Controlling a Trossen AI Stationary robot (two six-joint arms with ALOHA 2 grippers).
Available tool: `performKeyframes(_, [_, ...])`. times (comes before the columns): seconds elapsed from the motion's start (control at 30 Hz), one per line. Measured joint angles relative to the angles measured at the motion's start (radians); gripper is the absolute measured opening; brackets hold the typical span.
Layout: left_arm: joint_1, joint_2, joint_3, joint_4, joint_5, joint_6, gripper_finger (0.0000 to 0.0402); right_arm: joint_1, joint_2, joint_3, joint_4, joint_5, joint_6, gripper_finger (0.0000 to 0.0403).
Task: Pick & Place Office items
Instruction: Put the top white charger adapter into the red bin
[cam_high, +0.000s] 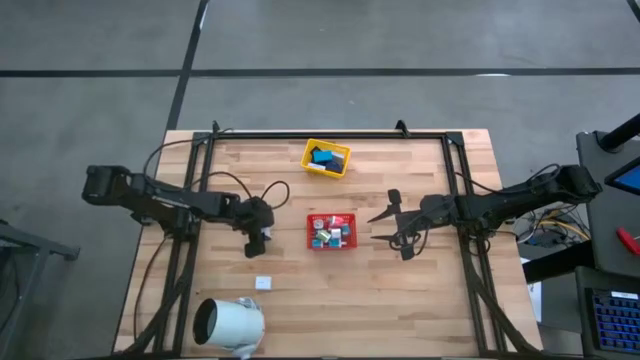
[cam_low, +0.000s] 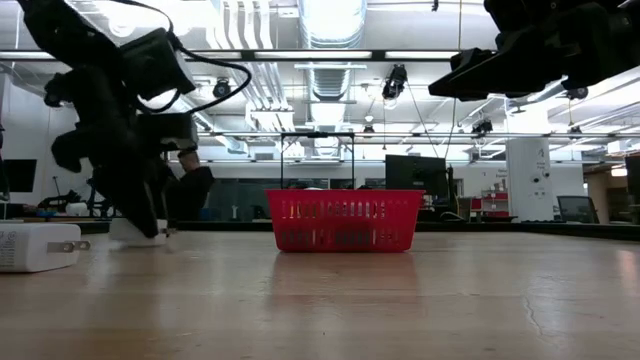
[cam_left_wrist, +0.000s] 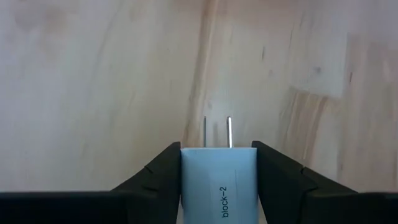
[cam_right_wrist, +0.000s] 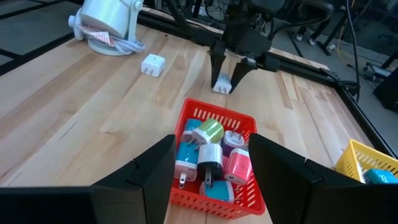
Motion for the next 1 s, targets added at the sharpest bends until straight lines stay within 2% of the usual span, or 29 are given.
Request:
performKeyframes(0.07, [0.0,-0.002,0.012,-0.002,0.0,-0.011,0.0185,0.0,0.0,0.0,-0.004,0.0,0.0,0.0201])
performKeyframes(0.17, [0.0,0.0,0.019,-0.011,0.0,-0.014,0.0264,0.0,0.0,0.0,-0.008,0.0,0.0,0.0201])
performKeyframes(0.23, [0.0,0.001,0.021,-0.018,0.0,-0.015,0.0302,0.0,0.0,0.0,-0.009,0.0,0.0,0.0201])
performKeyframes(0.33, [0.0,0.0,0.021,-0.044,0.0,-0.025,0.0321,0.0,0.0,0.0,-0.015,0.0,0.0,0.0201])
performKeyframes(0.77, [0.0,0.0,0.017,-0.092,0.002,-0.127,0.0281,0.0,0.0,0.0,-0.015,0.0,0.0,0.0201])
performKeyframes(0.9, [0.0,0.01,0.017,-0.091,-0.024,-0.158,0.0242,0.0,0.0,0.0,-0.015,0.001,0.0,0.0201])
performKeyframes(1.0, [0.0,0.031,0.019,-0.091,-0.039,-0.169,0.019,0.0,0.0,0.0,-0.015,0.001,0.0,0.0201])
